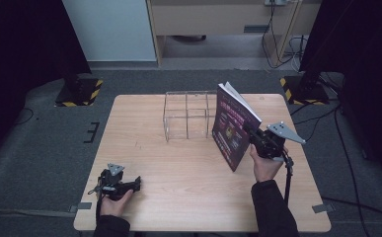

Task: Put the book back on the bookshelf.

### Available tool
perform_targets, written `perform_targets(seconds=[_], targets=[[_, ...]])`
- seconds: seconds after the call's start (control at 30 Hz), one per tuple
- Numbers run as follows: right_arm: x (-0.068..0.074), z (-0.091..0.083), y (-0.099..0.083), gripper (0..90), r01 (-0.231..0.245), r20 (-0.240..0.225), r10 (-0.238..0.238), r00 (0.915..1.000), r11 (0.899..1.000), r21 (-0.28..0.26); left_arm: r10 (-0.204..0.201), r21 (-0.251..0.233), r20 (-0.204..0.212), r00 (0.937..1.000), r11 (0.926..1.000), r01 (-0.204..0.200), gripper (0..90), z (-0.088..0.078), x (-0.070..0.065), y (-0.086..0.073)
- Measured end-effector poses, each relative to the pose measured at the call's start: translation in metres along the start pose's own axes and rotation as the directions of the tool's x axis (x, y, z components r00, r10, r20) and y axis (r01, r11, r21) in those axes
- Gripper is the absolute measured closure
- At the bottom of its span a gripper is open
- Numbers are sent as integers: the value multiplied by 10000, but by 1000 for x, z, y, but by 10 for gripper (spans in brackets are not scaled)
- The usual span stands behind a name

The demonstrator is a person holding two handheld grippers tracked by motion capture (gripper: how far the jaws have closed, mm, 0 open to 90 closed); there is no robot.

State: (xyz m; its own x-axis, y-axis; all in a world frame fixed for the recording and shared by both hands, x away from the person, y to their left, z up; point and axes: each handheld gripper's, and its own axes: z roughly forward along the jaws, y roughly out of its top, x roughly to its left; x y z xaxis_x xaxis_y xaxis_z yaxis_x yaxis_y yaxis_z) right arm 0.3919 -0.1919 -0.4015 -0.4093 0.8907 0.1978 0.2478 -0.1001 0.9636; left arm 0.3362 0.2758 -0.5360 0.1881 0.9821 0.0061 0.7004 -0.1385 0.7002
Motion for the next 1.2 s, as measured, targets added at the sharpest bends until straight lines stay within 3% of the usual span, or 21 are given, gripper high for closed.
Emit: perform_targets(seconds=[0.33, 0.77, 0.93, 1.2], targets=[[8, 21, 10, 845, 504, 285, -486, 9984, 9965, -665, -6, -2, 6, 10000, 10000, 6, 12, 0, 0, 0], [9, 65, 13, 844, 597, 838, -512, 9952, 9930, -1023, 2, -10, 2, 10000, 10000, -2, 12, 0, 0, 0], [9, 71, 10, 844, 436, 994, -321, 9945, 9923, -1156, 5, -8, 2, 10000, 10000, -5, 12, 0, 0, 0], [8, 77, 7, 844, 660, 1400, -482, 9890, 9900, -1249, 4, -8, 3, 10000, 10000, -4, 12, 0, 0, 0]])
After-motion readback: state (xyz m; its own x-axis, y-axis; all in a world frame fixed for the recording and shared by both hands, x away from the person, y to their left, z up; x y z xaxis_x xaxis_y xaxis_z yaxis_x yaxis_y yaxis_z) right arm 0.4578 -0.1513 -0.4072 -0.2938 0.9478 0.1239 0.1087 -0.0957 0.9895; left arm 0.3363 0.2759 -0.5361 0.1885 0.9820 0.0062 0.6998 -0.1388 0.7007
